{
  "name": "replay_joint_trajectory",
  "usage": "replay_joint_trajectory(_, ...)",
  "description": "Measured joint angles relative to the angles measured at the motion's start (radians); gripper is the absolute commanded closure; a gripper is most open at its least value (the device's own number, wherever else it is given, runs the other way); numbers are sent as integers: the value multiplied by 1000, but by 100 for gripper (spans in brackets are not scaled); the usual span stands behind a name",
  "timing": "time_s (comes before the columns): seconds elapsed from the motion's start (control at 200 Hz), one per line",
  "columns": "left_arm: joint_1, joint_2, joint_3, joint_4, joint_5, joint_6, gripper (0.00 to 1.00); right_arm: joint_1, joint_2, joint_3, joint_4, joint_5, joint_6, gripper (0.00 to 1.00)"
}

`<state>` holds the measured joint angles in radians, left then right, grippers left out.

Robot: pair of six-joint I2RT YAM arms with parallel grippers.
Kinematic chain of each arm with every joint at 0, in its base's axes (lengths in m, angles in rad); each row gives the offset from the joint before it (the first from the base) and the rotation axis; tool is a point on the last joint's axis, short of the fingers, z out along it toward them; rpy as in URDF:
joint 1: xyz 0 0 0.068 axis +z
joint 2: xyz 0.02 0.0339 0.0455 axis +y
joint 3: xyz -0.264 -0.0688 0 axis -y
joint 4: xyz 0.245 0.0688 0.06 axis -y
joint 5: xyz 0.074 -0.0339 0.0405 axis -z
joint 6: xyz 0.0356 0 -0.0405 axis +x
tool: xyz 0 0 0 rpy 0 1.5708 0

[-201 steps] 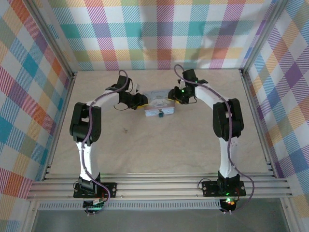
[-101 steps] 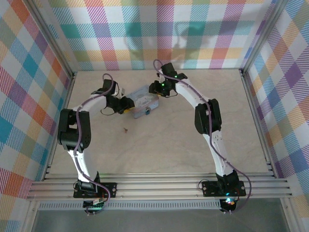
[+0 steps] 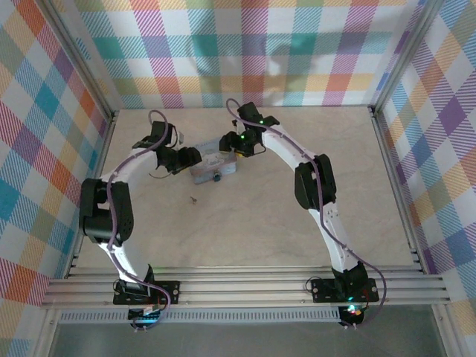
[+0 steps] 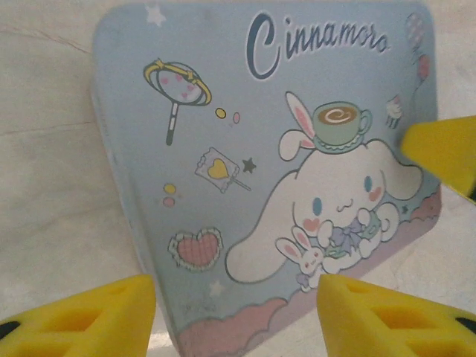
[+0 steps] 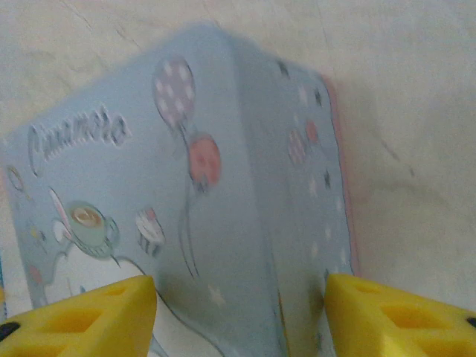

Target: Unlock the padlock with the key

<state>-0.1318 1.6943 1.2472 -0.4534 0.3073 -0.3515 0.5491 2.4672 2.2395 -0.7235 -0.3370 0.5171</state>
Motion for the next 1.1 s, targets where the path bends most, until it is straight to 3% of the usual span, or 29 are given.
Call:
replay_joint_trajectory(0.395,-1,-231,-219,-52,-159,-87,42,1,-310,-367,118,4,22,34)
replay_joint_trajectory(0.68,-89,-165,-283,-98,-208,-55,65,10,-563,-824,304,12,53,35)
replay_joint_trajectory(0.875,-186,-89,-273,-95,-251,10,65,35,-647,-1032,354,36,72,35)
replay_joint_trajectory(1.1,-231,-27,-229,-92,-315,52,64,42,-726,-1137,394,63,78,35)
